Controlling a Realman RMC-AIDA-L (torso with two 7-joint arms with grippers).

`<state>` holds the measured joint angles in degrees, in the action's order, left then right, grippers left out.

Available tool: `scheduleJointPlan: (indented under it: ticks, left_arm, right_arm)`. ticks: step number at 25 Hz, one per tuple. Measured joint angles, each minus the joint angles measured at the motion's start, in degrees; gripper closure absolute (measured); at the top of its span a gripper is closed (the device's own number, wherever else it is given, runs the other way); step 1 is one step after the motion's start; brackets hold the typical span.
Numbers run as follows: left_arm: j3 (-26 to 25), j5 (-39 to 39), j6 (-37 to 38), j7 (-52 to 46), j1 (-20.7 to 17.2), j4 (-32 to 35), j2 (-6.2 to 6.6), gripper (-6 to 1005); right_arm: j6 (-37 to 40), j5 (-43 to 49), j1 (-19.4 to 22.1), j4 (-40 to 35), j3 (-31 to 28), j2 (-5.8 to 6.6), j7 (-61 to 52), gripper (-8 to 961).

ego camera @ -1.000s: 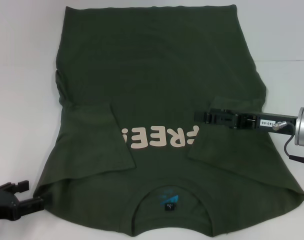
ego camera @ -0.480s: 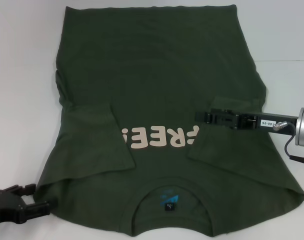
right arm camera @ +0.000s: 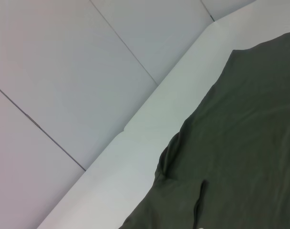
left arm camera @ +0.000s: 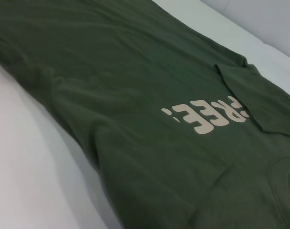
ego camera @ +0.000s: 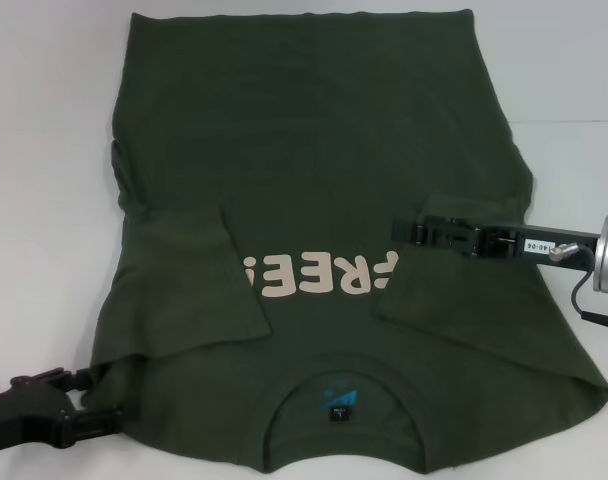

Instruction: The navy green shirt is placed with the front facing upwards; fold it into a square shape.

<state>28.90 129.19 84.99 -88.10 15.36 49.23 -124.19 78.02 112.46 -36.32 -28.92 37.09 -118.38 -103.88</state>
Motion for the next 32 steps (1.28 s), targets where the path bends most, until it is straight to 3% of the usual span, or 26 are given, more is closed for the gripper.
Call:
scheduleJointPlan:
  ticks: [16,27,32]
  left_arm:
    - [1.27,-0.02,1.32,-1.08,1.77,-0.37,0.0,113]
    - [1.83,0.89,0.96,-2.12,2.6,-0.16,0.28,180]
    - [2.69,2.36,0.68,-3.45,2.86,0.09,0.27,398]
  right_arm:
    - [-0.08,-0.55,0.02,-0.34,-0.09,0.01,0.09,9]
    - [-0.1,-0.85,0.02,-0.46,-0.09,0.09,0.18,8]
    - [-0.03,-1.36,0.1,-0.53,-0.09,0.19,0.24,8]
